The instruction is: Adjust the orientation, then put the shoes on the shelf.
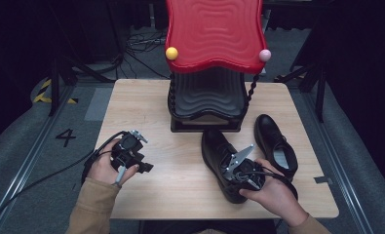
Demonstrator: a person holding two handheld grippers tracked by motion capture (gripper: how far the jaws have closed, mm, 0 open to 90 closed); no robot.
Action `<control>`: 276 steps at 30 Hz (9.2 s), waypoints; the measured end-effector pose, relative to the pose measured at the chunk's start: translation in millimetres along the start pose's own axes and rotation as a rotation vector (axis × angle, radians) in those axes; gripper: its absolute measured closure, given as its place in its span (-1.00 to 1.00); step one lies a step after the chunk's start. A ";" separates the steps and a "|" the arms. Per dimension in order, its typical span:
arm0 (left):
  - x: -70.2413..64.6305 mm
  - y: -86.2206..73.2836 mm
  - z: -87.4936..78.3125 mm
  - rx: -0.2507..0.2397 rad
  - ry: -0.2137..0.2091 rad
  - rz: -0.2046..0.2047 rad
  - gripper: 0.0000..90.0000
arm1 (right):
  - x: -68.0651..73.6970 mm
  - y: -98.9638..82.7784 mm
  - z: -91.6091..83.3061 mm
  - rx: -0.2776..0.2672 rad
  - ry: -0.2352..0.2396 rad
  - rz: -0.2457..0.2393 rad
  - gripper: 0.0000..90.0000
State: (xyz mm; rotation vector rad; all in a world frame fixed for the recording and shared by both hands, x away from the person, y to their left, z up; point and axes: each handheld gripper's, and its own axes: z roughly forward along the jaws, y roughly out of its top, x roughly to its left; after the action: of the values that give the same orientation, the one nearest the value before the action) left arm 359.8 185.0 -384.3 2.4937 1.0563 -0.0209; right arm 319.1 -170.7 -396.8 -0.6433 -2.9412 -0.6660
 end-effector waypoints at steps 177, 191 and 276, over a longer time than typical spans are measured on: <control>-1.6 1.7 6.3 0.011 0.003 -0.004 0.01 | -48.3 -27.9 -9.0 -0.006 -0.198 0.586 0.13; 0.3 -10.8 3.1 0.008 0.018 -0.032 0.00 | -56.3 -18.0 8.4 0.051 -0.248 0.606 0.46; 12.9 -36.2 -18.8 -0.083 0.079 -0.147 -0.04 | -8.8 57.9 -251.0 -0.037 -0.223 0.571 0.82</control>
State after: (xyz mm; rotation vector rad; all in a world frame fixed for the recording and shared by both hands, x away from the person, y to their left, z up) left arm 341.2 223.6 -383.4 2.3557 1.2456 0.0773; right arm 342.2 -233.0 -147.8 -1.5624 -2.7040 -0.6109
